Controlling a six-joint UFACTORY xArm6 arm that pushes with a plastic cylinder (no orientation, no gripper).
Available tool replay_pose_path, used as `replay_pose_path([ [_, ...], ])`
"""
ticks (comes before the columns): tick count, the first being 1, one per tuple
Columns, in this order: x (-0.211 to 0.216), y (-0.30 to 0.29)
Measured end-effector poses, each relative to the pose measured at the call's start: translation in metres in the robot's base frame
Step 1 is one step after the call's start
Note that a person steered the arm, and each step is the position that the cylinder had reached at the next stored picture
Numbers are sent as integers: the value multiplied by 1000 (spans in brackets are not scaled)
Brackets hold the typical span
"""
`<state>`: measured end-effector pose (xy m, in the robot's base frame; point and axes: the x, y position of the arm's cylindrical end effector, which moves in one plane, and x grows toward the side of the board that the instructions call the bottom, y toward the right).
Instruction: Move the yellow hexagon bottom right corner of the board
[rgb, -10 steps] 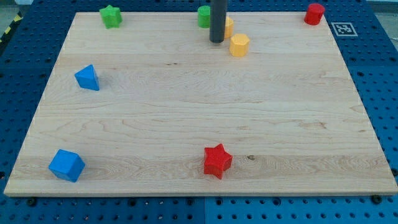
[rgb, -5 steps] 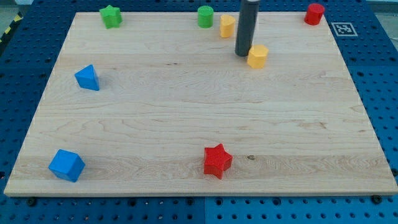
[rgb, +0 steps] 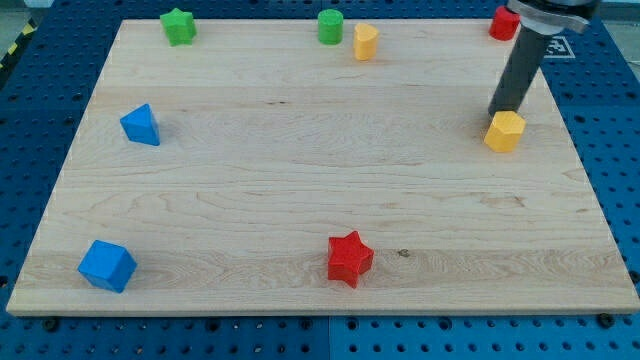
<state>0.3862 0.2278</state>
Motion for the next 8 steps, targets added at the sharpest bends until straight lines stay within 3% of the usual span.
replay_pose_path([
  [2,23,1],
  [6,30,-23],
  [8,76,-23],
])
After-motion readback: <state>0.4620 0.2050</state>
